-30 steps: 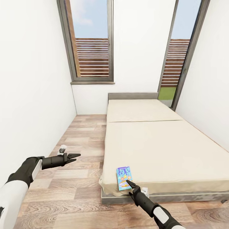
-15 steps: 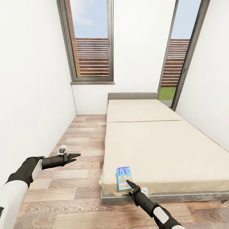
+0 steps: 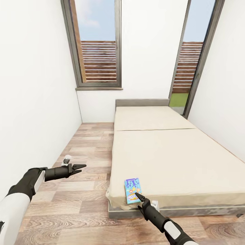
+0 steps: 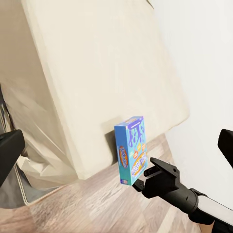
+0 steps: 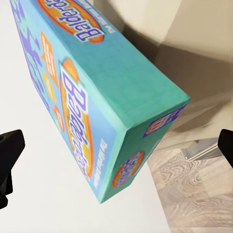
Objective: Put all the toys in the child's room - the three board games (two on the bed and one on the table), the two jigsaw puzzles on the table, and the tennis ball on the table - inside the toy box on the table in the child's room.
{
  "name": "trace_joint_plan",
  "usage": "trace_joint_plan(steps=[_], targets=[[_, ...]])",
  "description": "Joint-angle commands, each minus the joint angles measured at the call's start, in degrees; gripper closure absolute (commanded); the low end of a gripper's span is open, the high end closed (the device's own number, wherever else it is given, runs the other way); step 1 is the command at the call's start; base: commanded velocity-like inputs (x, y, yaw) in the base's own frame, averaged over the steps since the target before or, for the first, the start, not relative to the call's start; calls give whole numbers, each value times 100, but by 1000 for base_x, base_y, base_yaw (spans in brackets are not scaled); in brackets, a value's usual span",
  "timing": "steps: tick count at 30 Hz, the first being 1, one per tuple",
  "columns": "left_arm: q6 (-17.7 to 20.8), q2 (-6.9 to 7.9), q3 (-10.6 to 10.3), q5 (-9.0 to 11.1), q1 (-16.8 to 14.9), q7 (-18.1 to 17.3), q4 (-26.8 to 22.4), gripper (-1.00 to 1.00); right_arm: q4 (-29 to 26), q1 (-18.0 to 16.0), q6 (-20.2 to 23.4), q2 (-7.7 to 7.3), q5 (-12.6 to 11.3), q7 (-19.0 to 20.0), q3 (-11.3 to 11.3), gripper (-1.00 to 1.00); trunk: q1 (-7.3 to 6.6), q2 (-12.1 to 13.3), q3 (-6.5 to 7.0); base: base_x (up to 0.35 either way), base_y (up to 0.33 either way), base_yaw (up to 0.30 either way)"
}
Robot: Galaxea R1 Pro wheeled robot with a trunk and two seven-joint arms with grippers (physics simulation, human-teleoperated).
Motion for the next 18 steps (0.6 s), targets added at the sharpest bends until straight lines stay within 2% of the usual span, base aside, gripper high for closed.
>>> trace_joint_plan(steps=[1,11,12,18], targets=[[57,-1,12,-3,-4,-19,0,-100,-4,-2,49,2,-39,0,-14,-100,-1,-2,-5,0,0,0],[57,-1,8,-3,-2,-19,0,-100,-4,-2,49,2,-39,-2,-14,-100,-1,-2,-5,0,0,0],[57,-1,8,-3,-3,-19,0,-100,-4,-2,52,2,-39,-6,-14,100,-1,-2,-5,0,0,0],[20,-1,8,-3,-2,-19,0,-100,-4,-2,72,2,-41,-34,-14,100,-1,-2,-5,0,0,0]])
